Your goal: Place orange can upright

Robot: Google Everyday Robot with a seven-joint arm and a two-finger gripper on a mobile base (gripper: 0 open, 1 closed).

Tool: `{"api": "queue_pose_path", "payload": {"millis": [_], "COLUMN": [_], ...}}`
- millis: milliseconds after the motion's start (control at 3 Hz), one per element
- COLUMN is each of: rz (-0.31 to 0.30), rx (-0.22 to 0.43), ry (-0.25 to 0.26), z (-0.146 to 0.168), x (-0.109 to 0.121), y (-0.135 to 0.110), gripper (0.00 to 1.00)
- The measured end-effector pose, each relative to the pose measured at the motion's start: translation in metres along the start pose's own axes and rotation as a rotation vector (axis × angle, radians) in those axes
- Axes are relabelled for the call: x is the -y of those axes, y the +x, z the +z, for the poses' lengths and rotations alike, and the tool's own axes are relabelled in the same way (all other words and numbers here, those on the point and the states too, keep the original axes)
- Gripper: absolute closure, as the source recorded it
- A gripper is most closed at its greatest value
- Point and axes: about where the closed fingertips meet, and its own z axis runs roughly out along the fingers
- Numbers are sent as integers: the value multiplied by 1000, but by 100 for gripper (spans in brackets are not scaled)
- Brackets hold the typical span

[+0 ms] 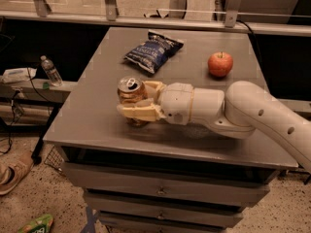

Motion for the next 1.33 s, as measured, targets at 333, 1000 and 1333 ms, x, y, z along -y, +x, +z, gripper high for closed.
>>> {"api": "queue_pose_path", "payload": {"millis": [333,1000,1333], "rz": [-1,-3,-4], "rx": [0,1,1], "ry": [-4,-11,-15], "z": [2,5,7], "x": [-1,-4,-5], "y": [-1,-2,-3], "gripper": [59,12,0]}}
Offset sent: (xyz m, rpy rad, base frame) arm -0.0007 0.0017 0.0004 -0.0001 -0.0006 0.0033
